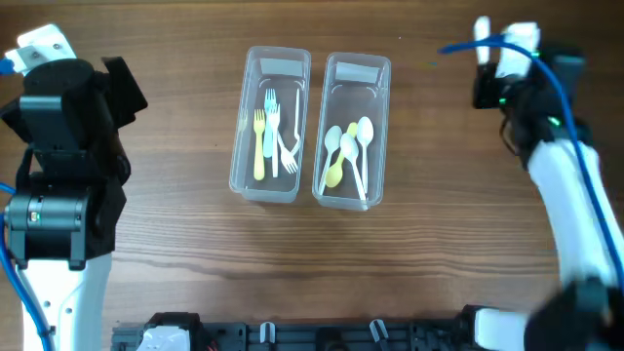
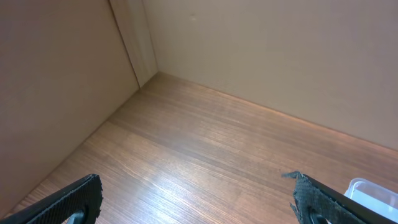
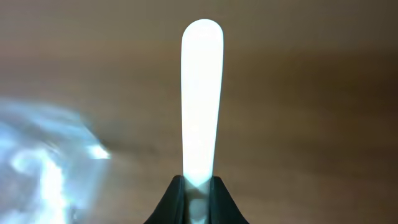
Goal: Pack container
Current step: 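Place the white spoon into the right container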
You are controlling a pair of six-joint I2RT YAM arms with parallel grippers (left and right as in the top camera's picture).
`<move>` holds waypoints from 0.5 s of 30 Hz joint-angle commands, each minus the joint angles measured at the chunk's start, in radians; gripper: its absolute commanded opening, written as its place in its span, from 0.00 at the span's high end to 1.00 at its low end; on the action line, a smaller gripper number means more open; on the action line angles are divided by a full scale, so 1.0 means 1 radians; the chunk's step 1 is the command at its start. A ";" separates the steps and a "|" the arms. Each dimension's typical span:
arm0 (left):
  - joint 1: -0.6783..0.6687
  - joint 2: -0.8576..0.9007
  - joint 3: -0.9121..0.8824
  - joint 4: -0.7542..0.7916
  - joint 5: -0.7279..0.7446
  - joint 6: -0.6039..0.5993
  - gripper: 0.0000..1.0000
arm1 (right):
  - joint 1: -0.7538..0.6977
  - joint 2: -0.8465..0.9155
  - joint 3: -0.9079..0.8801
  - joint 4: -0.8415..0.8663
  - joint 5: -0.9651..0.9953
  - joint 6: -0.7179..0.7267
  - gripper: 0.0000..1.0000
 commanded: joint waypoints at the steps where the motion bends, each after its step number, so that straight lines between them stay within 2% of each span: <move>1: 0.005 0.000 0.004 0.003 -0.009 -0.010 0.00 | 0.050 -0.250 0.011 -0.089 -0.168 0.172 0.96; 5: 0.005 0.000 0.004 0.003 -0.009 -0.010 0.00 | 0.171 -0.292 -0.003 -0.245 -0.197 0.296 0.96; 11: 0.005 0.000 0.004 0.003 -0.009 -0.010 0.00 | 0.401 -0.099 -0.060 -0.235 -0.203 0.332 0.96; 15: 0.005 0.000 0.004 0.003 -0.009 -0.010 0.00 | 0.452 0.011 -0.060 -0.195 -0.204 0.393 0.96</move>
